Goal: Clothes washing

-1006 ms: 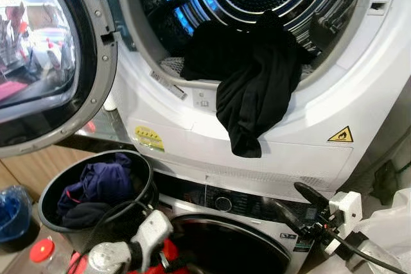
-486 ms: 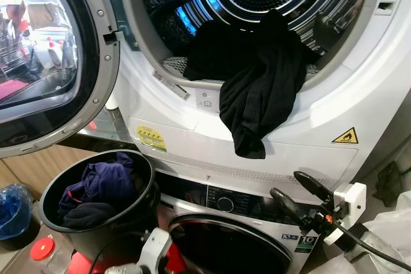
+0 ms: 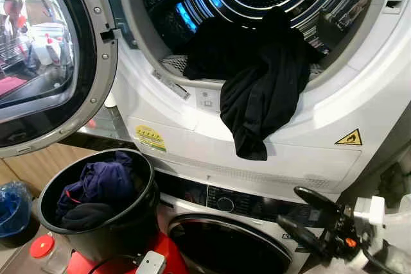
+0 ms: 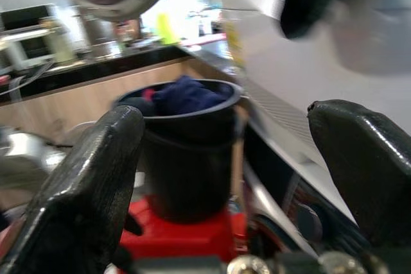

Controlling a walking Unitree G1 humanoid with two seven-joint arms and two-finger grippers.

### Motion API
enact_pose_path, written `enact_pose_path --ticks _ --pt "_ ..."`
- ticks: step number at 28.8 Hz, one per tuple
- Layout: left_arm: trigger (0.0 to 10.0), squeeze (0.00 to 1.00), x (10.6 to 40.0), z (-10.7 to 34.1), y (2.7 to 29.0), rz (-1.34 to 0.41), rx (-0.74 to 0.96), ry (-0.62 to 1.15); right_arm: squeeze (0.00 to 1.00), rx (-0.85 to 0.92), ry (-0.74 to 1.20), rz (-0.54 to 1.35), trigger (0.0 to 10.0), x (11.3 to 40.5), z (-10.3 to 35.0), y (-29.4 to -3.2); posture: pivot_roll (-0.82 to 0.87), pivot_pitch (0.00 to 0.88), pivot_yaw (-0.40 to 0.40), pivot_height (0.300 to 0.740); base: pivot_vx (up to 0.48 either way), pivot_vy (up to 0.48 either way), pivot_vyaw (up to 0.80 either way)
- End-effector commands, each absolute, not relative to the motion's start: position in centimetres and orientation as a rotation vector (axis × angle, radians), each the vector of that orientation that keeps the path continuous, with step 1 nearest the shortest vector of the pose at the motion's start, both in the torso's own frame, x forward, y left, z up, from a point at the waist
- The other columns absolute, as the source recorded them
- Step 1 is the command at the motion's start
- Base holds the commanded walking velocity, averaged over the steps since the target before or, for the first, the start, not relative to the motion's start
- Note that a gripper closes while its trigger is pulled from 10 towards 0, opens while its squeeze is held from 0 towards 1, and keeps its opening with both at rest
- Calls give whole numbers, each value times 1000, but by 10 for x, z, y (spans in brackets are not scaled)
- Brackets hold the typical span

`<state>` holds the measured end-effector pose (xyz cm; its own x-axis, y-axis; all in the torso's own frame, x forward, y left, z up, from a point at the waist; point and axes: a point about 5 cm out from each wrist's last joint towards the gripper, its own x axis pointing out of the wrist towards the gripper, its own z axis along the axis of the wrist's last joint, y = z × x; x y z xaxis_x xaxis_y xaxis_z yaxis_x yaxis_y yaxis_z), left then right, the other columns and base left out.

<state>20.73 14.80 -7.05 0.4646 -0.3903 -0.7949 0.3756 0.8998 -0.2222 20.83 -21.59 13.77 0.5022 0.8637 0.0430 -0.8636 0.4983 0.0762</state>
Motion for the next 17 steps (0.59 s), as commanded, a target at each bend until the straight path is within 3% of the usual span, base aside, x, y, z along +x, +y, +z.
enact_pose_path --ticks 1,6,10,17 --pt "10000 0 205 -72 153 -457 16 995 0 44 -39 1098 10000 211 152 -203 -156 33 110 740 0 0 0" --pt "10000 0 206 -72 154 -446 10 990 0 -44 -185 983 10000 240 178 -182 -149 34 111 740 0 0 0" --pt "10000 0 205 -72 155 -434 7 988 0 -44 -247 1128 10000 231 196 -165 -138 36 109 740 0 0 0" --pt "10000 0 204 -73 155 -423 1 986 0 -155 -221 1166 10000 223 208 -164 -143 31 105 740 0 0 0"
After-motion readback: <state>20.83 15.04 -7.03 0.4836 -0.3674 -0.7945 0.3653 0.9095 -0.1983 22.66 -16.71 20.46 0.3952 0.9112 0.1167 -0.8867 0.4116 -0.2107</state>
